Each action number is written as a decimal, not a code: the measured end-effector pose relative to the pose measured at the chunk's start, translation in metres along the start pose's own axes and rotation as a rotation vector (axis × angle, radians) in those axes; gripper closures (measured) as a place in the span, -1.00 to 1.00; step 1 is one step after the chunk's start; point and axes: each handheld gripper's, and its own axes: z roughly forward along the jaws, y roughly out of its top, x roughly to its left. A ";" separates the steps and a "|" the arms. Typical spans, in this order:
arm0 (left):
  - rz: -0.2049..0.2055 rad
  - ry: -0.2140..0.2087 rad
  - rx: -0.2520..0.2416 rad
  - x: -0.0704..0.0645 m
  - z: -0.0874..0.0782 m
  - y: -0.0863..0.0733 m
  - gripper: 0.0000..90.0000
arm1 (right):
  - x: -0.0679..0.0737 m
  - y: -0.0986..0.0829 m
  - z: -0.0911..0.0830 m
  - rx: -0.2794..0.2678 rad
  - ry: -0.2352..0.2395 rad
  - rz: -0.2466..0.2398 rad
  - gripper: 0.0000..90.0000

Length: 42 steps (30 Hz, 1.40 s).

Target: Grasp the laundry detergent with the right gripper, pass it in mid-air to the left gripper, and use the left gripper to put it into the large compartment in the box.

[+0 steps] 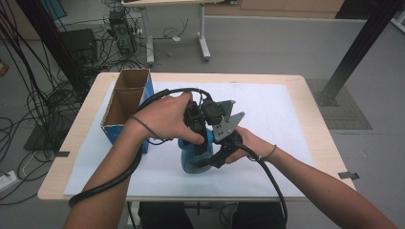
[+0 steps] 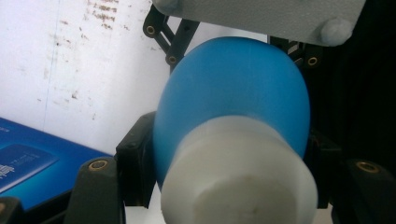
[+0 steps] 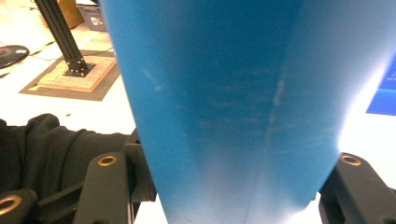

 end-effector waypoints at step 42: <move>-0.003 -0.001 0.000 0.001 0.000 0.002 -0.20 | 0.000 -0.001 -0.001 -0.016 -0.005 0.008 -0.07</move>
